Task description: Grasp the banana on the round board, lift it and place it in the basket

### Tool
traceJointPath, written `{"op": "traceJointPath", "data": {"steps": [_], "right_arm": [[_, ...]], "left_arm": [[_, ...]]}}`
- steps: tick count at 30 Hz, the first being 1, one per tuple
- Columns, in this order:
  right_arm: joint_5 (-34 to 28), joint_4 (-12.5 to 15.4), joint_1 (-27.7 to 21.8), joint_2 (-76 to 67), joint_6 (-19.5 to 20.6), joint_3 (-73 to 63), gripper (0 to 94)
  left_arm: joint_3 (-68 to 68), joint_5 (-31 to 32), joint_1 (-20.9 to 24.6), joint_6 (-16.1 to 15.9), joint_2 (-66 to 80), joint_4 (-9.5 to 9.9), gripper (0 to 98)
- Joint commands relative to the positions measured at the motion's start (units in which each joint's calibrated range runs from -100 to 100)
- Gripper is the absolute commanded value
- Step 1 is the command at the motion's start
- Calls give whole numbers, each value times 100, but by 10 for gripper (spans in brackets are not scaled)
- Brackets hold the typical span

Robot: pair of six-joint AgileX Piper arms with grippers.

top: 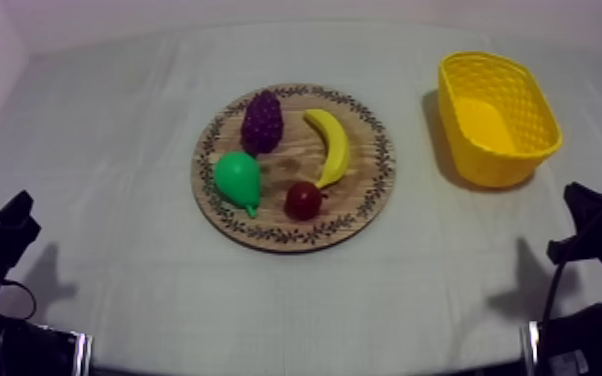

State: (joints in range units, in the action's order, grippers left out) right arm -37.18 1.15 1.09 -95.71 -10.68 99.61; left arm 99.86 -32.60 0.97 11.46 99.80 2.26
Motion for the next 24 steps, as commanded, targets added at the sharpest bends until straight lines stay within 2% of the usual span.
{"op": "traceJointPath", "data": {"steps": [1, 5, 8, 11, 14, 17, 22, 24], "right_arm": [[1, 0, -2, -5, 1, 5, 6], [-37, 1, 26, 16, 103, 5, 6], [127, 112, 22, 260, -252, 2, 5], [637, 127, -75, 1035, -316, -259, 5], [847, 120, -155, 2174, -280, -1129, 5], [589, -51, -83, 3301, -25, -2398, 5], [-294, -459, 384, 4713, 513, -4435, 5], [-692, -531, 582, 5112, 646, -5138, 5]], "left_arm": [[3, 2, 1, -1, 3, 1, 1], [3, 2, 1, -1, 3, 1, 1], [3, 2, 1, 2, 3, 1, 1], [3, 2, 1, 0, 3, 1, 1], [3, 2, 1, 2, 3, 1, 1], [3, 2, 1, 2, 3, 1, 1], [3, 2, 1, 3, 3, 1, 1], [3, 2, 1, 1, 3, 1, 1]]}}
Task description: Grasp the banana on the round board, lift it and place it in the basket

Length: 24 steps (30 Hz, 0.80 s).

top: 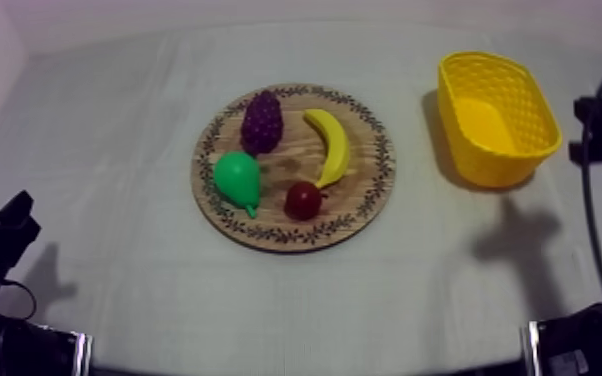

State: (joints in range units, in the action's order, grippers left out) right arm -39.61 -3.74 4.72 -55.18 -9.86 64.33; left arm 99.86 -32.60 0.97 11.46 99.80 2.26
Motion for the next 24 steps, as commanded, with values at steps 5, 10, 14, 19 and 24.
{"op": "traceJointPath", "data": {"steps": [5, 10, 14, 19, 24], "right_arm": [[-1371, -123, 755, 1770, 855, -3083, 5], [-2099, -221, 1206, 2416, 1215, -4310, 5], [-2591, -236, 1462, 3017, 1470, -5196, 5], [-2928, -528, 1972, 3737, 1989, -5863, 5], [-3143, -850, 2496, 4428, 2544, -6049, 5]], "left_arm": [[3, 2, 1, 0, 3, 1, 1], [3, 2, 1, 1, 3, 1, 1], [3, 2, 1, 2, 3, 1, 1], [3, 2, 1, 0, 3, 1, 1], [3, 2, 1, 2, 3, 1, 1]]}}
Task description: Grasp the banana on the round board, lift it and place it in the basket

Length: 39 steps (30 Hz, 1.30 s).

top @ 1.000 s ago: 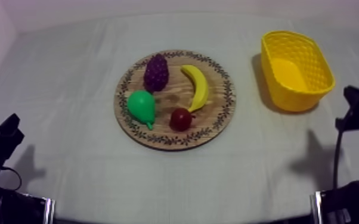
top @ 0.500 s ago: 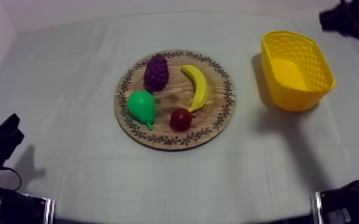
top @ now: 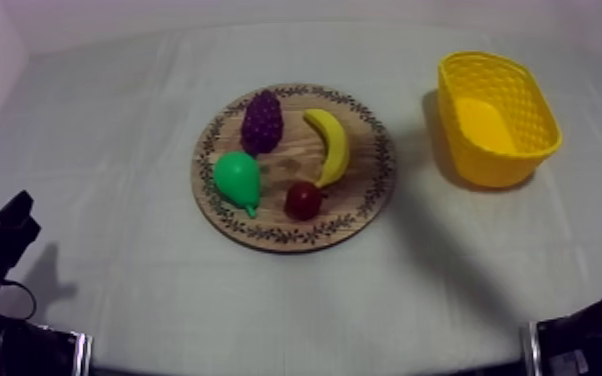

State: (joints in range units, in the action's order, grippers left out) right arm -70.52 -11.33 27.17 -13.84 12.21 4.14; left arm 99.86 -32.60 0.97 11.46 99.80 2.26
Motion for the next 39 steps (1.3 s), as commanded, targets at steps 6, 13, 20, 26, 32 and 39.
{"op": "traceJointPath", "data": {"steps": [6, 13, 20, 26, 32, 39], "right_arm": [[-127, -312, 642, 1198, 831, -13, 5], [-143, -440, 893, 2040, 1188, -14, 5], [-223, -545, 949, 2595, 1443, -148, 5], [-298, -602, 799, 3062, 1553, -386, 5], [-375, -637, 619, 3393, 1613, -593, 5], [-372, -678, 507, 3538, 1637, -654, 5]], "left_arm": [[3, 2, 1, 1, 3, 1, 1], [3, 2, 1, 0, 3, 1, 1], [3, 2, 1, 2, 3, 1, 1], [3, 2, 1, 4, 3, 1, 1], [3, 2, 1, 4, 3, 1, 1], [3, 2, 1, 4, 3, 1, 1]]}}
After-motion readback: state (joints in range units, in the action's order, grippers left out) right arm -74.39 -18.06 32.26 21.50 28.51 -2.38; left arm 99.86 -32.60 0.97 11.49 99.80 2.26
